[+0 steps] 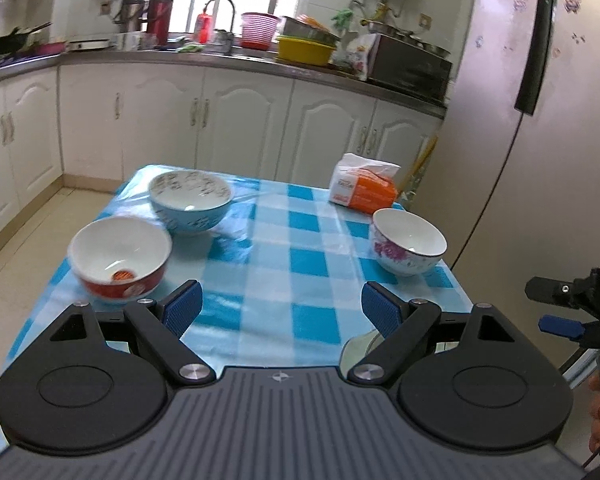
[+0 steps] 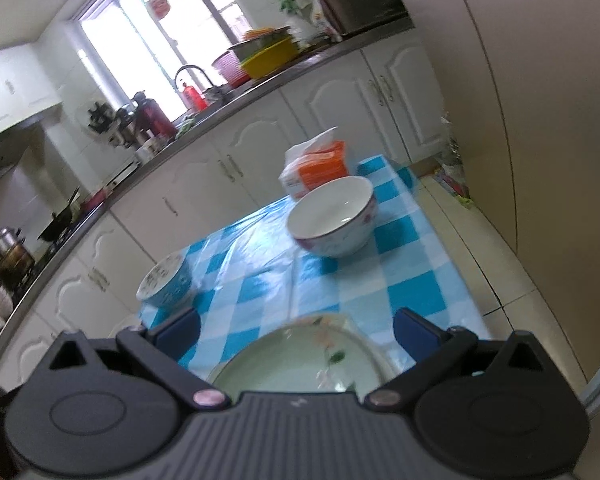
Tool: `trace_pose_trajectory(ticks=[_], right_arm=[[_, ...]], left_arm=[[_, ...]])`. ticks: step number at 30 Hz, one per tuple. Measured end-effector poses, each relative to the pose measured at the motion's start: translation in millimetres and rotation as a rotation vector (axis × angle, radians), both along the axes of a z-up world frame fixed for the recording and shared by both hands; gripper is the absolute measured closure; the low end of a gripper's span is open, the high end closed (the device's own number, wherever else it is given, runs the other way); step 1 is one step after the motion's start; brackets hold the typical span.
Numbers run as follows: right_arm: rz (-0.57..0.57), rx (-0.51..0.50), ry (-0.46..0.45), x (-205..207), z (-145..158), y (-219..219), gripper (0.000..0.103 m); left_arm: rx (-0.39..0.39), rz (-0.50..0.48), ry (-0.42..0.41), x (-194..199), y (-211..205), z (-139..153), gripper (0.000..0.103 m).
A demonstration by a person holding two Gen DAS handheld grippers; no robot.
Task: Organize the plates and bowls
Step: 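Move both grippers toward the white bowl with pink flowers, then close the left gripper on the bowl rim while the right gripper clamps it too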
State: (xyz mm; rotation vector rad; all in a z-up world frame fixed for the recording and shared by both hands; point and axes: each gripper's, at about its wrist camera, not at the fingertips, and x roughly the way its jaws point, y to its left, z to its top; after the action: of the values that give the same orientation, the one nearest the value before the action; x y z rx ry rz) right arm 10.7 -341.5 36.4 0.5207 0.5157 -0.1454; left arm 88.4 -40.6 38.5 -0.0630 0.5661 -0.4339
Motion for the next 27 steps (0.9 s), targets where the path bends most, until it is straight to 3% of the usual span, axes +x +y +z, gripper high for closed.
trace_pose_trajectory(ticks=[15, 23, 27], right_arm=[[-0.044, 0.074, -0.004, 71.7, -25.4, -62.3, 0.003], [-0.027, 0.146, -0.013, 111.9, -38.6, -89.5, 0.018], [-0.036, 0.205, 0.003, 127.3, -48.3, -106.2, 0.033]], left_arm=[[0.003, -0.123, 0.039, 79.4, -93.5, -9.9, 0.000], [-0.031, -0.163, 0.114, 121.5, -146.2, -32.2, 0.000], [-0.044, -0.164, 0.156, 144.5, -164.6, -45.6, 0.000]])
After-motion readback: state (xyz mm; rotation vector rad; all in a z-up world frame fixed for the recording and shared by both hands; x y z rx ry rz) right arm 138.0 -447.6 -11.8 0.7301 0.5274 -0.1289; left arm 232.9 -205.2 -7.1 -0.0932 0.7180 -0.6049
